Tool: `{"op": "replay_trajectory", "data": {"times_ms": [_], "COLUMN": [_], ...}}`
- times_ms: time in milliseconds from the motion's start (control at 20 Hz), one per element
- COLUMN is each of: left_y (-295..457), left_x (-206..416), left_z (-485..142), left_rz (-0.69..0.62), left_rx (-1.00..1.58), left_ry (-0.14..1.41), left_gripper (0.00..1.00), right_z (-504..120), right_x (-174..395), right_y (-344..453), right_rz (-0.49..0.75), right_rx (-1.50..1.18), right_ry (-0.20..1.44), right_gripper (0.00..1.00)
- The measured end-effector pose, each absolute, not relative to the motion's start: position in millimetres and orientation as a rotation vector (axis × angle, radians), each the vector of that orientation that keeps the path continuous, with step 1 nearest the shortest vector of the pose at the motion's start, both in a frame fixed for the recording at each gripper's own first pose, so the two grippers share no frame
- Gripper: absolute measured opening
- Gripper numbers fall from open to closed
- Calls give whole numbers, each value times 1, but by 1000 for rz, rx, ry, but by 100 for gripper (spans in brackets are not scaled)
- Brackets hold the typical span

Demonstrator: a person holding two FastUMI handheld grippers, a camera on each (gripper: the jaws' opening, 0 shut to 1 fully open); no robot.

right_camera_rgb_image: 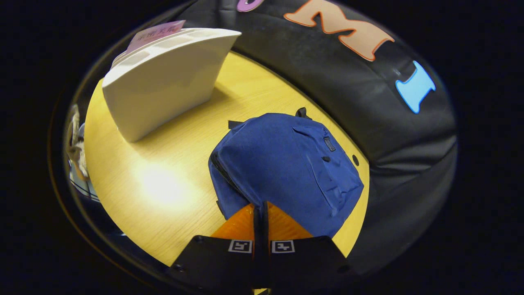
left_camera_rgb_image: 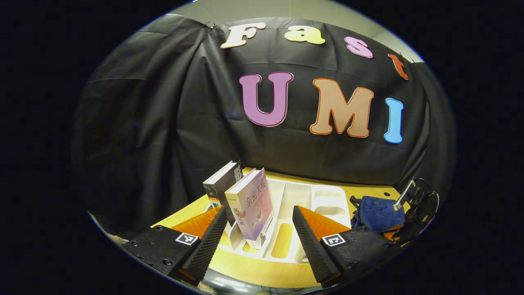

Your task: Open the schoolbag, grab two books from the bookshelf and put them into the schoolbag.

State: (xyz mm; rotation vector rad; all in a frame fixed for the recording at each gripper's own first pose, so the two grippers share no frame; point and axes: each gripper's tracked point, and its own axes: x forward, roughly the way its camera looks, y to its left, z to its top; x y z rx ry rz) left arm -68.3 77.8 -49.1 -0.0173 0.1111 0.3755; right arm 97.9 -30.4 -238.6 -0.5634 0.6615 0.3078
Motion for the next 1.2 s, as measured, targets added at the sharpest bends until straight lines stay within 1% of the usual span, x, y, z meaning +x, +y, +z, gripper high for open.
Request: {"op": "replay_trajectory", "data": {"times_ms": [50,100,150,200,350,400,450,500,550,600,700,900,1000,1200], "left_y": [78,80,82,81,89,94,97,101,107,111,118,123,131,156], "left_x": [-68,-68,-66,-66,-64,-62,-59,-54,-49,-44,-33,-8,-2,21], "left_z": [-49,-46,-46,-47,-42,-38,-33,-28,-22,-20,-23,-41,-54,-66], "left_rz": [379,384,382,378,371,370,359,348,336,320,272,157,132,101], "left_rx": [-16,-20,-34,-54,-82,-83,-83,-79,-72,-63,-43,-56,-42,68], "left_ry": [112,111,116,126,149,159,168,177,192,213,293,498,616,777], "left_gripper": [93,97,91,93,94,90,90,93,89,93,93,93,93,92], "right_z": [-234,-231,-226,-220,-198,-191,-186,-180,-176,-171,-163,-145,-140,-136], "right_x": [99,97,98,98,101,103,104,106,107,108,111,119,121,119], "right_y": [-31,-33,-33,-33,-37,-39,-41,-43,-45,-46,-51,-60,-59,-59], "right_rz": [305,301,296,291,271,264,259,255,252,249,235,204,191,175], "right_rx": [-550,-544,-541,-541,-521,-509,-497,-485,-475,-467,-450,-414,-394,-391], "right_ry": [663,666,657,646,605,599,598,596,592,589,585,569,567,559], "right_gripper": [4,3,3,3,3,2,2,3,3,3,3,3,3,3]}}
